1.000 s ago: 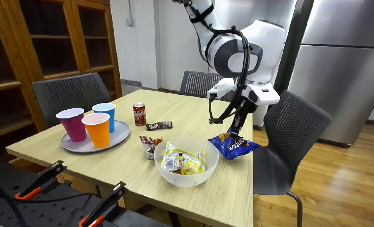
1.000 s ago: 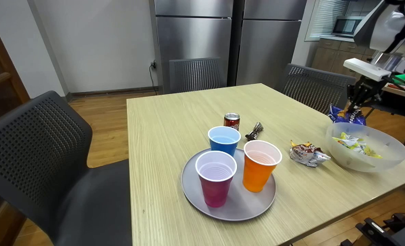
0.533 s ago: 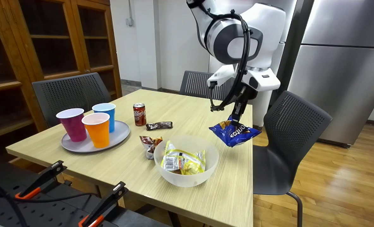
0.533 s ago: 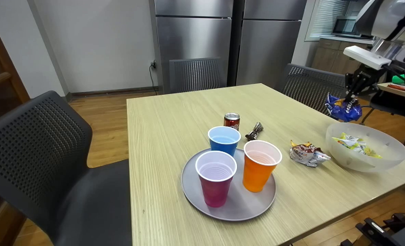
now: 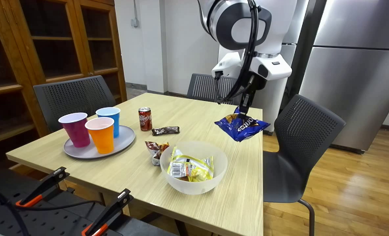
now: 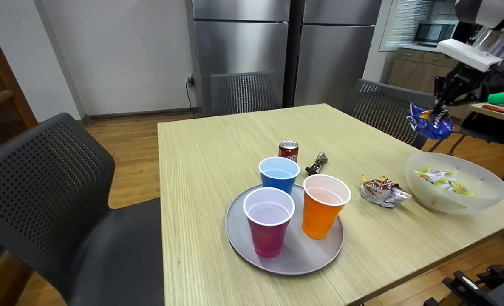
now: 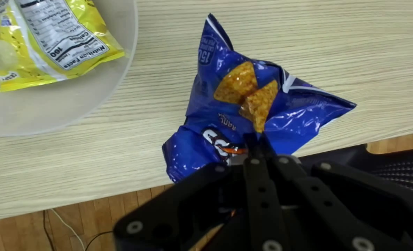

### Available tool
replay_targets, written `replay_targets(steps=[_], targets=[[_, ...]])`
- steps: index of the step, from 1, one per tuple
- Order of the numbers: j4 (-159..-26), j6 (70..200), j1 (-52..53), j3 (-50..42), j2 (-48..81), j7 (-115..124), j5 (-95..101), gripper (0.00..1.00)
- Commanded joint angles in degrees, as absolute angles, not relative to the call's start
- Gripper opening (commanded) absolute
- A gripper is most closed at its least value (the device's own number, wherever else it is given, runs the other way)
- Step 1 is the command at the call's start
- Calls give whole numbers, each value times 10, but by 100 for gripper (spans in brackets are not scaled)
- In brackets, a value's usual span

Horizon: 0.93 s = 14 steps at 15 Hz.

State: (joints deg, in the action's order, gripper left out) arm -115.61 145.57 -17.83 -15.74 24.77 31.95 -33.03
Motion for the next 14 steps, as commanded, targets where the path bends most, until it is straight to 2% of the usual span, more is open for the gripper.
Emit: replay_targets(steps=[1,14], targets=[[-1228,1473,-182,-147,179,273,-344,0],[-1365,1488,-162,-151,95,223,-330,0]])
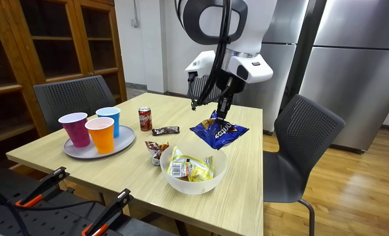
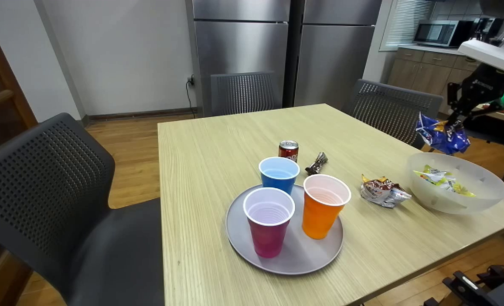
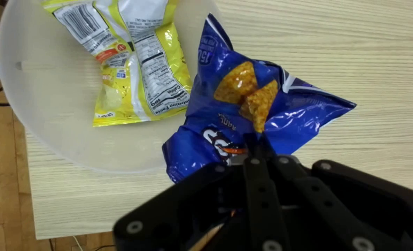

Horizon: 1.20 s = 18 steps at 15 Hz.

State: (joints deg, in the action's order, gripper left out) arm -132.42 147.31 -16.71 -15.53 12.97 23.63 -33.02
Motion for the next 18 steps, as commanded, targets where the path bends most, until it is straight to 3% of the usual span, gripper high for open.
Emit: replay_targets(steps=[1,18], targets=[[-1373,1489,-159,-151,92,223,-327,0],[-1398,1501,-139,-152,122,248,-306,0]])
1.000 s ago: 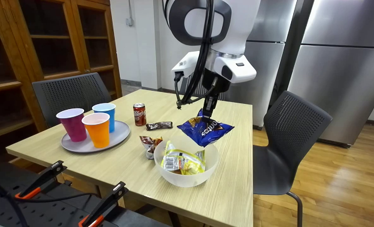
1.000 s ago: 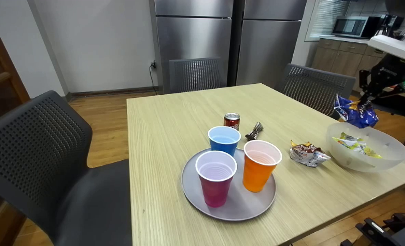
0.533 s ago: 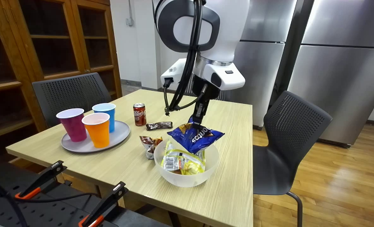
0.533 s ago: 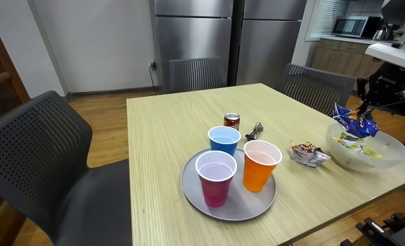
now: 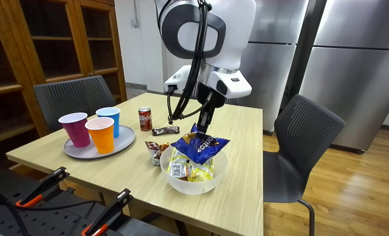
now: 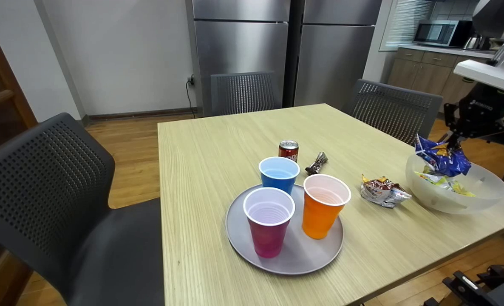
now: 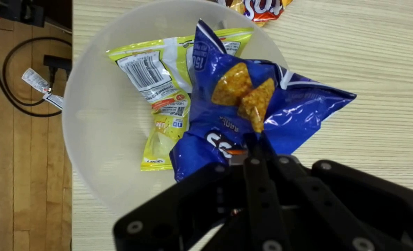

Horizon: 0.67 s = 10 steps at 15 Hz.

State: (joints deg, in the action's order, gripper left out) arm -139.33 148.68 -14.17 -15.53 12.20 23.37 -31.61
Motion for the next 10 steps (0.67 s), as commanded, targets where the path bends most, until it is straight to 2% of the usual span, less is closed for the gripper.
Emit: replay_targets(steps=[1,10], targets=[[-1397,1501,-139,-152,125,250,-305,0],[-1395,1511,-137,-155,135,258,-291,0]])
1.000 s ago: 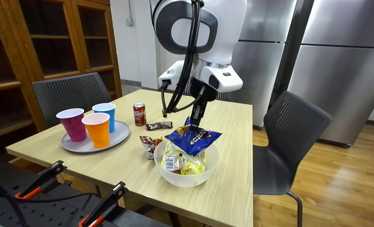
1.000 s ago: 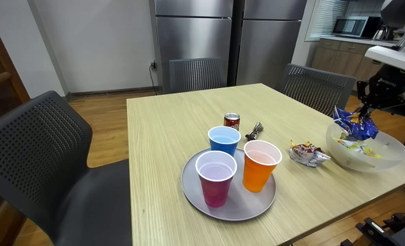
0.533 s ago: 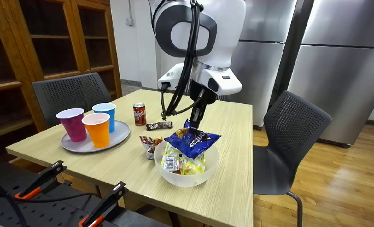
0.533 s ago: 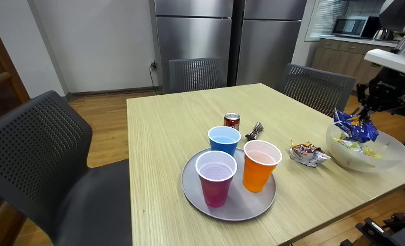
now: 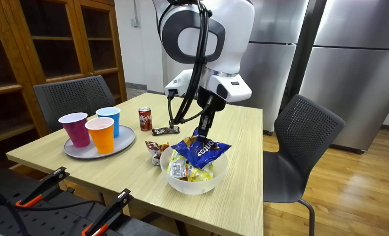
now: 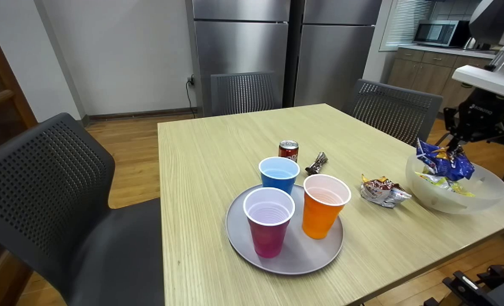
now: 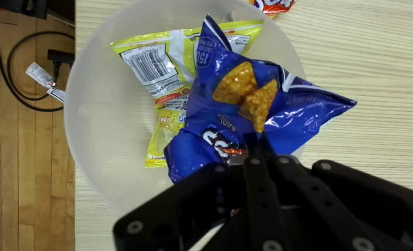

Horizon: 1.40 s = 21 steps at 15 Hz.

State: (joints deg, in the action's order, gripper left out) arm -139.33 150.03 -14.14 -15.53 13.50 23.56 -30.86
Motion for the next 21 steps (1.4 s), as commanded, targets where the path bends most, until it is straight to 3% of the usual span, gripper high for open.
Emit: replay_targets(steps=[1,4,5,7,16,21], targets=[[-1395,1512,-137,-154,135,258,-290,0],[-1394,1512,-137,-155,136,261,-285,2],[-1394,1511,-136,-156,136,264,-281,27],[-1393,1510,-136,-156,134,266,-278,31],[-1399,1500,-140,-152,107,251,-285,98],[-1407,1490,-135,-149,83,245,-278,100]])
